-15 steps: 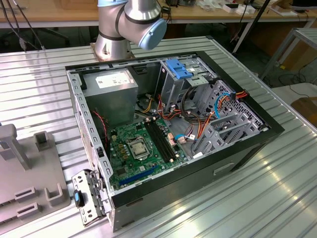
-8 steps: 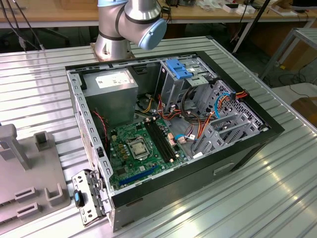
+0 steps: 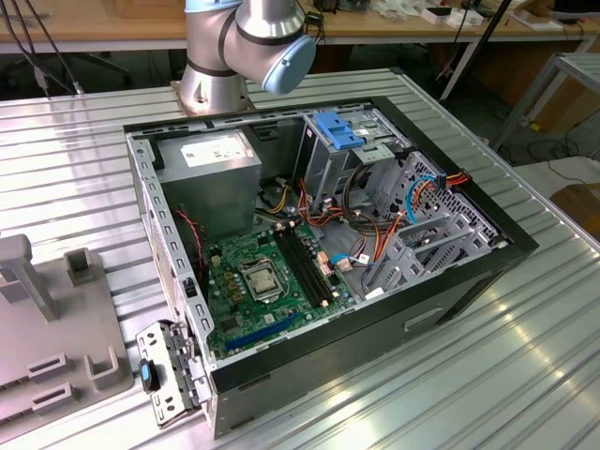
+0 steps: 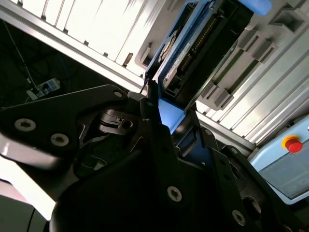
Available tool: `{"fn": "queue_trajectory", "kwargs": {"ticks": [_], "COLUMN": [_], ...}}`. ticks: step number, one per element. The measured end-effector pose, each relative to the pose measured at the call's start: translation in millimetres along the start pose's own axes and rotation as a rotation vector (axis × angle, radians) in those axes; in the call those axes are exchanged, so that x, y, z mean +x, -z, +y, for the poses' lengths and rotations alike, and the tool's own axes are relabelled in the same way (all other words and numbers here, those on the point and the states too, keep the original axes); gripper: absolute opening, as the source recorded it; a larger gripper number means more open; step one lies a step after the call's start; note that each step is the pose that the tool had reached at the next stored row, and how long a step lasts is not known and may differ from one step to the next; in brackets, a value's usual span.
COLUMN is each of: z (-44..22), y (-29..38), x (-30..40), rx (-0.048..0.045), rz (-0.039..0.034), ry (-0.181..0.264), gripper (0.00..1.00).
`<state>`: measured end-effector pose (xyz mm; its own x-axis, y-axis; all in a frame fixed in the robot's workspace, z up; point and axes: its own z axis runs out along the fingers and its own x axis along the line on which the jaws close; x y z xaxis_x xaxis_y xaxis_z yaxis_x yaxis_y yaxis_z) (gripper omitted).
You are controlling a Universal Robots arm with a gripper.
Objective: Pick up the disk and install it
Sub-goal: 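Pick up the disk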
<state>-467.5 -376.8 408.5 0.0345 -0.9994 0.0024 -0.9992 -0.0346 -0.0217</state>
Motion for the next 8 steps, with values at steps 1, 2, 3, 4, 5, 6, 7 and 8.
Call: {"fn": "queue_trajectory", "kwargs": {"ticks": [1,2,3,4,5,6,7,8], "z": [0.0,-0.1,-0.1,-0.1,-0.2,-0.2,-0.3,-0.3], "y": [0.9,2.3,3.3,5.0,6.3,8.3,11.0,13.0], "x": [0.0,0.0,0.0,0.0,0.0,0.0,0.0,0.0], "rx": [-0.0001,-0.0001,0.0000,-0.0002,-0.0001,0.0000,-0.0001,-0.0001], "rz": [0.0000,0.0000,0.0000,0.0000,0.0000,0.0000,0.0000,0.0000], "ry": [0.000,0.000,0.000,0.000,0.000,0.000,0.000,0.000], "gripper": [0.37,0.37,0.37,0.37,0.37,0.37,0.37,0.37]}}
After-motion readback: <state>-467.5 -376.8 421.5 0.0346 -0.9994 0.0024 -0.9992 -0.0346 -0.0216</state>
